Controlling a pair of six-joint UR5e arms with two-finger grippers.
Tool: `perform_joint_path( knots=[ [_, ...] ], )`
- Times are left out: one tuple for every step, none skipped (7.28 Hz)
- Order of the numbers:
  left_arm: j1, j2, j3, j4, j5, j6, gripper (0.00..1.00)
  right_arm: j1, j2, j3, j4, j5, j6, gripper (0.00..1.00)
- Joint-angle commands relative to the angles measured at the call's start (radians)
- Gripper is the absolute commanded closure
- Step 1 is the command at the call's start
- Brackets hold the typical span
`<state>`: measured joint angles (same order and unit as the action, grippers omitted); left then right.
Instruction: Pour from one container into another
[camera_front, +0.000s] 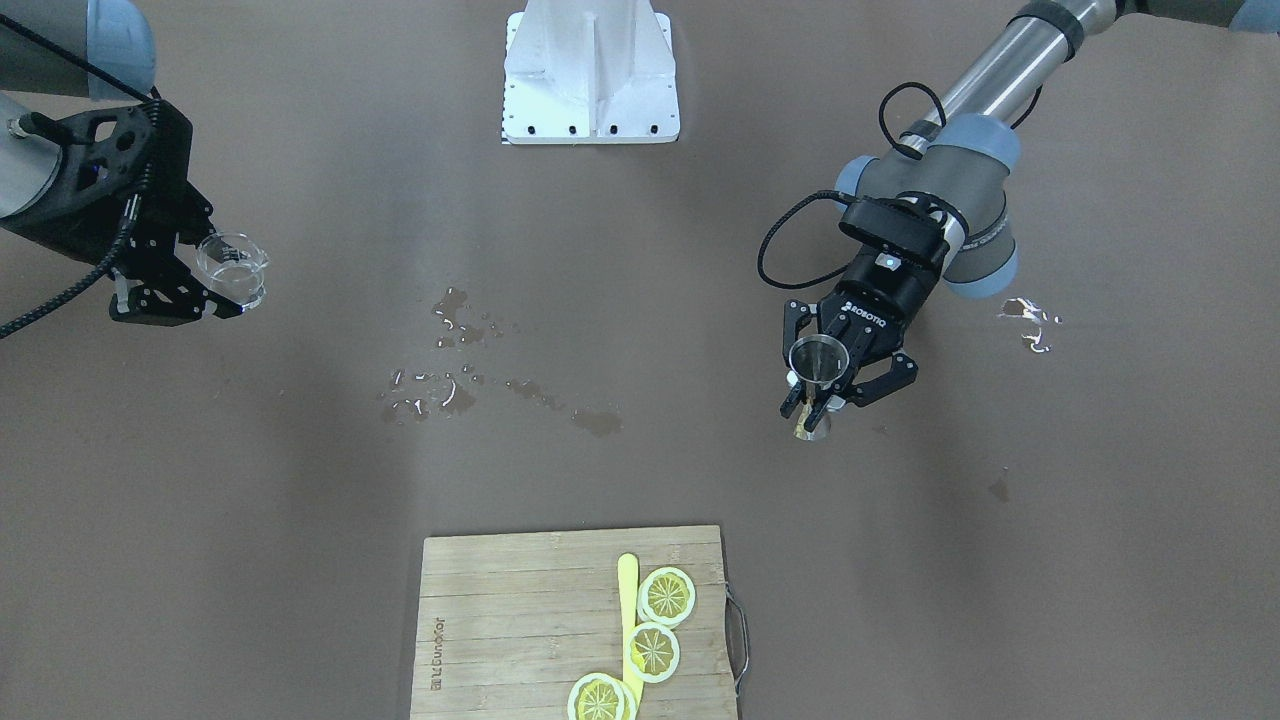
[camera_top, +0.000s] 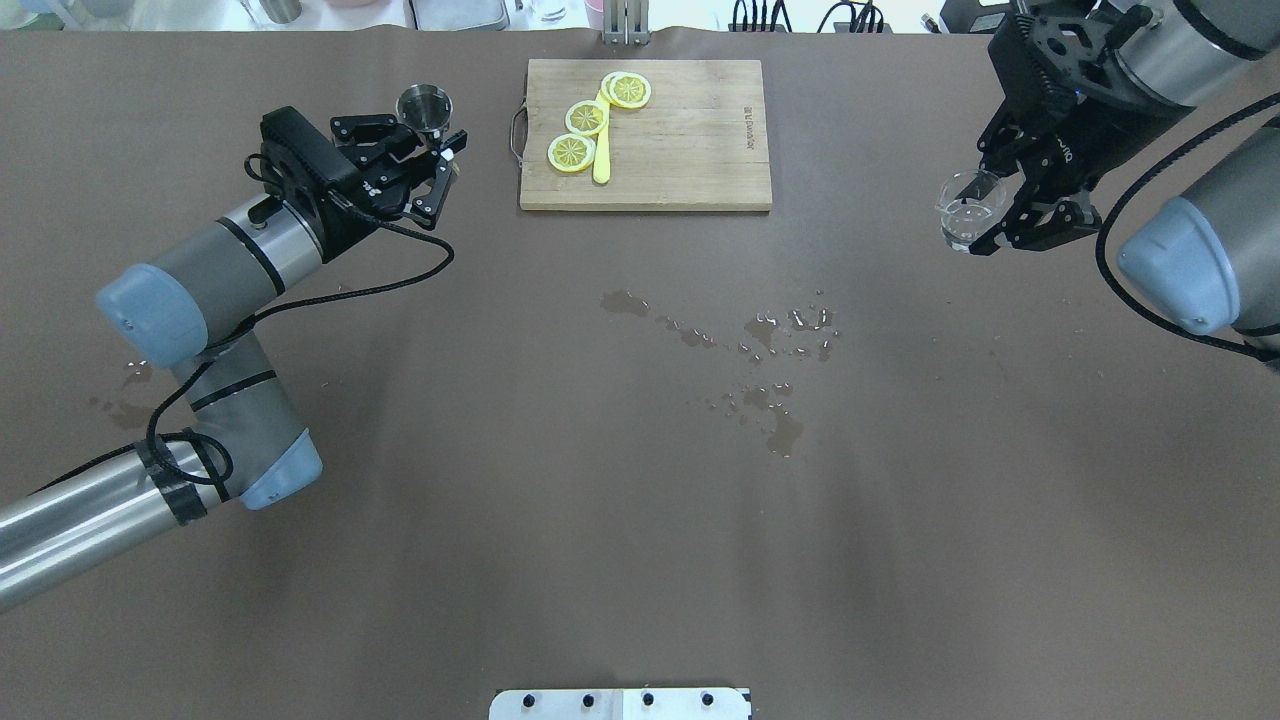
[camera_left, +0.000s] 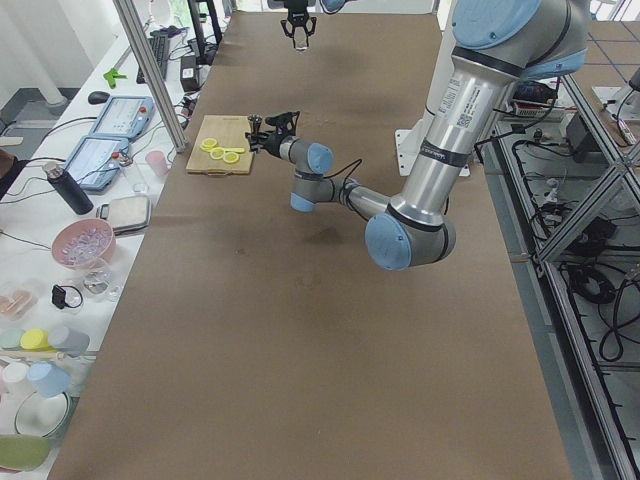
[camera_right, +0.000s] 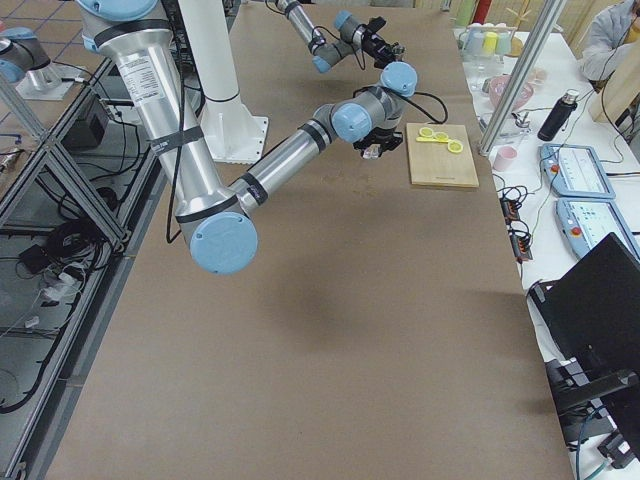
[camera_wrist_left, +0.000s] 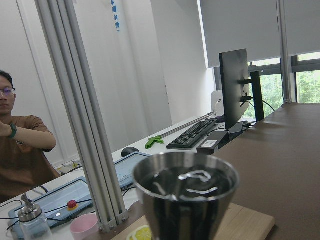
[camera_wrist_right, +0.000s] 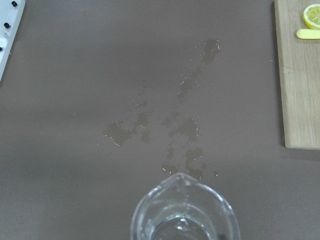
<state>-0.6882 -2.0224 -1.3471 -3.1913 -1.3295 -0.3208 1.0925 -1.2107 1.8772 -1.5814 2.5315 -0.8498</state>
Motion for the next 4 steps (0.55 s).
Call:
perform_joint_path(
  knots=[
    [-0.025, 0.059, -0.007, -0.002, -0.002, -0.018, 1.0, 0.003, -0.036, -0.074, 0.23, 0.015, 0.123, 1.0],
    [-0.043, 0.108, -0.035, -0.002, -0.002, -0.032, 1.0, 0.003, -0.042, -0.11, 0.339, 0.018, 0.212, 1.0],
    [-0.065, 0.126, -0.043, -0.004, -0.004, -0.082, 1.0, 0.001, -0.05, -0.145, 0.445, 0.018, 0.291, 1.0],
    [-0.089, 0.129, -0.053, -0.002, -0.005, -0.134, 1.0, 0.003, -0.056, -0.215, 0.583, 0.036, 0.37, 1.0]
  ],
)
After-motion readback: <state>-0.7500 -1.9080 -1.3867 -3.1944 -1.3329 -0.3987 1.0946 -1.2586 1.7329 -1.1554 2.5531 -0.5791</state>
